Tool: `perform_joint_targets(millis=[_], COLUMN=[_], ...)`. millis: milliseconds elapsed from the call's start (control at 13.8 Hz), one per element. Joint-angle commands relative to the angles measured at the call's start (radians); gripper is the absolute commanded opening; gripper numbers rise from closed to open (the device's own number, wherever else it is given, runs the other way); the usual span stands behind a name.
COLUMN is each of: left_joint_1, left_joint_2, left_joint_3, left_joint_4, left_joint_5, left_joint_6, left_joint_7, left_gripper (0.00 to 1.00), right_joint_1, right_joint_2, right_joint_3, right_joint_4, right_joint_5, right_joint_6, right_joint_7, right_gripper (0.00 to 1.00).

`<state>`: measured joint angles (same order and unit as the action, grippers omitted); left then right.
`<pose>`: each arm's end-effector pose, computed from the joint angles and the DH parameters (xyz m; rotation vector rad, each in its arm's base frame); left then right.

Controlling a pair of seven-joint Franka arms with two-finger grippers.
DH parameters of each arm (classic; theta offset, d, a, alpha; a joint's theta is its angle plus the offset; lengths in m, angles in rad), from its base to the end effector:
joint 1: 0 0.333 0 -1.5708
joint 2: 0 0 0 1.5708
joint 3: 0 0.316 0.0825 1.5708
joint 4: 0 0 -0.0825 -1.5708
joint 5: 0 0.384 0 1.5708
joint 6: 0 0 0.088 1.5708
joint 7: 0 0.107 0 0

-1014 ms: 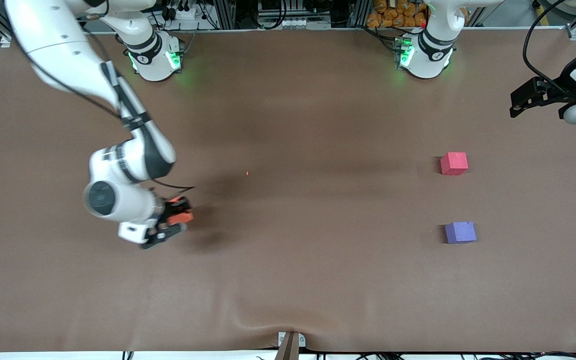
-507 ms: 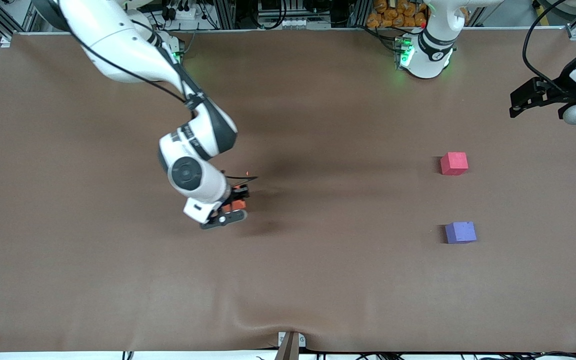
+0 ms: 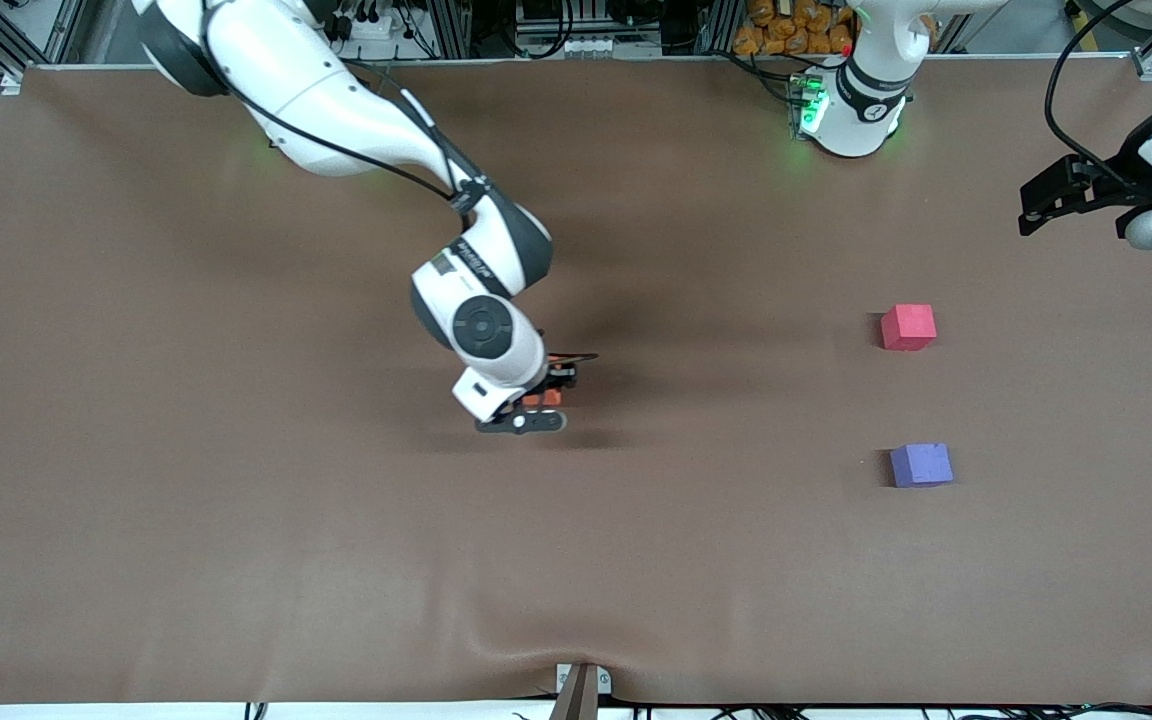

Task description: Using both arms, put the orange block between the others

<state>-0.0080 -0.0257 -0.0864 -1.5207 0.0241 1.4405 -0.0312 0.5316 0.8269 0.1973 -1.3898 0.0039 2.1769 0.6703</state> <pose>0.5309 -0.0481 0.6507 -3.1095 0.0943 0.0822 0.5632 0.4640 0.2190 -3.0392 0.0065 0.1755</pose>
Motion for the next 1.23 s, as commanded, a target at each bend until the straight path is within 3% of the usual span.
perform_joint_targets(millis=[0,217,290,362,435,870,1159], left_joint_1=[0.0,0.002,0.0,-0.001,-0.001,-0.018,-0.07], left_joint_2=[-0.003,0.0,0.006,0.006,0.007,0.061,0.115], left_joint_3=[-0.001,-0.001,-0.001,-0.001,-0.001,-0.006,-0.013], left_joint_4=[-0.001,0.001,0.001,0.001,0.001,0.007,0.008], left_joint_5=[0.019,0.019,0.019,0.019,0.019,0.008,0.007], left_joint_6=[-0.015,-0.014,-0.014,-0.014,-0.014,0.003,0.087], left_joint_7=[0.02,0.024,0.024,0.024,0.024,0.02,0.014], left_gripper=[1.0,1.0,1.0,1.0,1.0,1.0,1.0], right_joint_1=[0.062,0.105,0.11,0.111,0.114,0.096,0.018], right_joint_2=[0.058,0.064,0.069,0.075,0.075,0.026,-0.058], right_joint_3=[-0.022,-0.044,-0.045,-0.047,-0.053,-0.053,-0.052], right_joint_4=[0.077,0.074,0.074,0.074,0.074,0.075,0.075], right_joint_5=[-0.005,-0.007,-0.009,-0.01,-0.019,-0.025,-0.022], right_joint_6=[-0.016,-0.016,-0.016,-0.013,0.0,-0.009,-0.074], right_joint_7=[0.071,0.075,0.083,0.087,0.088,0.084,0.072], right_gripper=[0.16,0.25,0.45,0.89,1.0,1.0,1.0])
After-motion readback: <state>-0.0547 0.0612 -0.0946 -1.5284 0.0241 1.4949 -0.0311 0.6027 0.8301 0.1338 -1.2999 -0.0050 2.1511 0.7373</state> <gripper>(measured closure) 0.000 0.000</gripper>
